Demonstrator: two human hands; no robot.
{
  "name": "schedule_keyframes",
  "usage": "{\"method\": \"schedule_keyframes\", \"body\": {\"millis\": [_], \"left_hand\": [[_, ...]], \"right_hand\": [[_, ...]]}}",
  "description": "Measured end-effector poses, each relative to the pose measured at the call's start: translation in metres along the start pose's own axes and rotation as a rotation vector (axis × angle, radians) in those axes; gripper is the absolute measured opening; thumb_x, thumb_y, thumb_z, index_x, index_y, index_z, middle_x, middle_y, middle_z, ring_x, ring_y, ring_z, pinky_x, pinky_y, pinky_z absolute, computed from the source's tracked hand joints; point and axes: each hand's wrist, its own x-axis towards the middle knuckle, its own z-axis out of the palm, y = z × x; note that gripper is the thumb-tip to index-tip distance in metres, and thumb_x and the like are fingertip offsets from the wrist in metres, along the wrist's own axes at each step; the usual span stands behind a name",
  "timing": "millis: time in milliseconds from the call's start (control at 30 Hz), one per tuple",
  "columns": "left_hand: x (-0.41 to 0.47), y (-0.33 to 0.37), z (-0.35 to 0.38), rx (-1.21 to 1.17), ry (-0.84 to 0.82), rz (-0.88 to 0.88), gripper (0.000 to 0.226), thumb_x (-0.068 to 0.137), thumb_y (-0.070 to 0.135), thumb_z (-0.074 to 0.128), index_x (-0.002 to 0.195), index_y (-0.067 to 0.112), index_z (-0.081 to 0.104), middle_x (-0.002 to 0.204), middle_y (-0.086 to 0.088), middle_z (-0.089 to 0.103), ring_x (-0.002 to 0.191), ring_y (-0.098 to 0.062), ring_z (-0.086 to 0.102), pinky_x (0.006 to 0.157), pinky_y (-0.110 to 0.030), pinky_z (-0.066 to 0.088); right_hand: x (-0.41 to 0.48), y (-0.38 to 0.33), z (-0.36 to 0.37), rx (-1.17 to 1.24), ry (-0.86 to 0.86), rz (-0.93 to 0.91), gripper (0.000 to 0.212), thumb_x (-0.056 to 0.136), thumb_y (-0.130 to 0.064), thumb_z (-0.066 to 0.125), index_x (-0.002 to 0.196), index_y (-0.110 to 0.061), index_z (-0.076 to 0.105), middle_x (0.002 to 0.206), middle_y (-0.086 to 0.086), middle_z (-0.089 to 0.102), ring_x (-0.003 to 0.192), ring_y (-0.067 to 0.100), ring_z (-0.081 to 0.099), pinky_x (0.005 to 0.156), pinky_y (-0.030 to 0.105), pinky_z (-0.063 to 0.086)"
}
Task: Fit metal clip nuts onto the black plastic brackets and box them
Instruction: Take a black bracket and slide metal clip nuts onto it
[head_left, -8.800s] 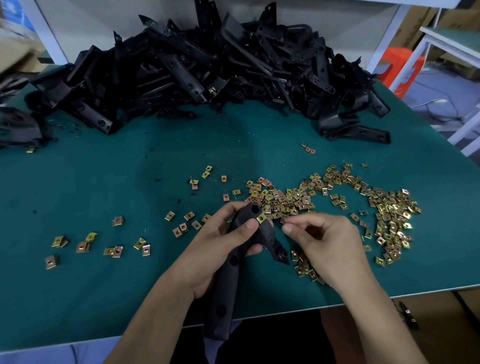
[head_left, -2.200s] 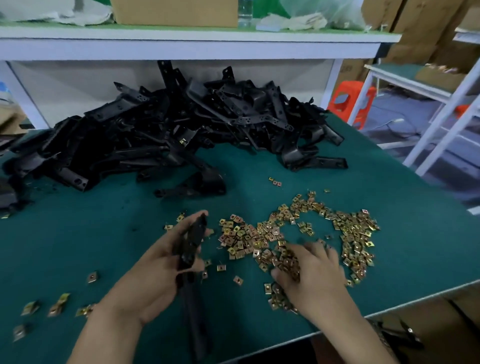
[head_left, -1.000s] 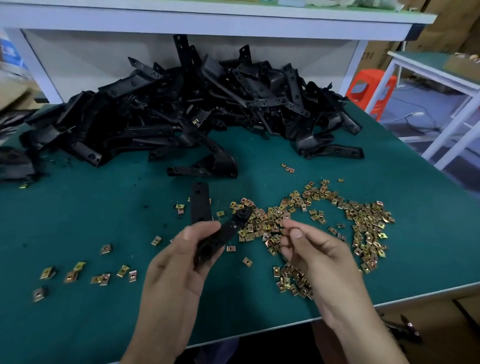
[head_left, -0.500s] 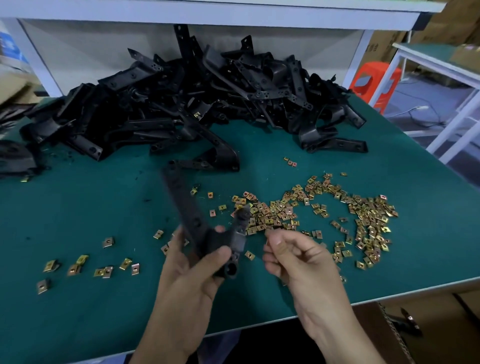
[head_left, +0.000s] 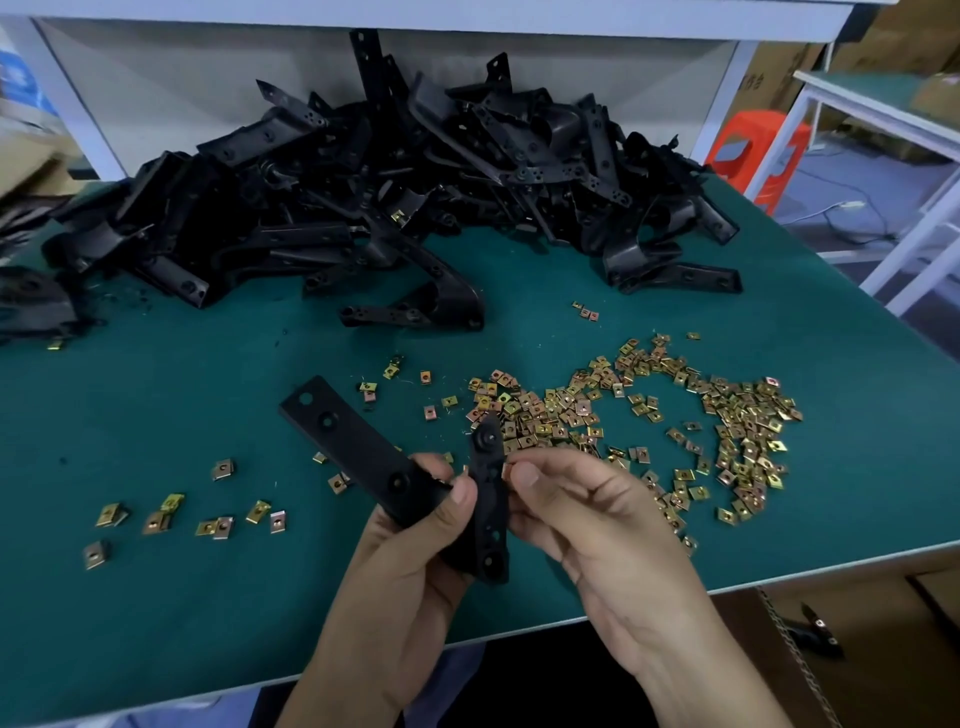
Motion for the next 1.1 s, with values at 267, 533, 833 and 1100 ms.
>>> {"method": "schedule_keyframes", "body": {"millis": [267,533,833,1100], "left_hand": [[-0.001,-0.005,0.0,-0.007,0.018,-0.021,0.022,0.074,0.009,0.079,0.09,0.022,0.071,0.101,-0.009,0.073,0.084,-0.018,0.072,0.064,-0.025,0.057],[-0.003,-0.006,-0.002,0.026,-0.007,-0.051,0.029,0.068,0.011,0.085,0.091,0.022,0.072,0.097,-0.009,0.07,0.084,-0.021,0.071,0.064,-0.03,0.057],[0.0,-0.008,-0.01,0.059,0.025,-0.091,0.019,0.071,0.014,0.077,0.084,0.022,0.066,0.094,-0.009,0.067,0.083,-0.022,0.07,0.071,-0.037,0.052],[0.005,-0.006,-0.021,-0.102,0.038,-0.1,0.015,0.077,0.005,0.068,0.073,0.018,0.062,0.123,-0.022,0.069,0.108,-0.032,0.072,0.073,-0.028,0.061]], "right_hand": [[-0.004,0.005,0.0,0.029,0.034,-0.057,0.014,0.078,-0.01,0.073,0.091,-0.006,0.078,0.093,0.023,0.075,0.084,0.029,0.073,0.071,0.031,0.059],[-0.006,0.006,-0.004,-0.053,0.059,-0.066,0.031,0.063,-0.025,0.082,0.092,-0.016,0.079,0.075,0.016,0.072,0.077,0.025,0.069,0.073,0.033,0.059],[-0.006,0.019,0.004,-0.07,0.029,-0.051,0.021,0.085,-0.005,0.075,0.098,-0.021,0.073,0.071,0.009,0.072,0.078,0.015,0.07,0.076,0.018,0.054],[0.027,-0.008,-0.055,-1.146,0.406,-0.357,0.024,0.091,-0.022,0.07,0.114,-0.029,0.072,0.11,-0.007,0.065,0.105,0.014,0.058,0.095,0.027,0.045]]}}
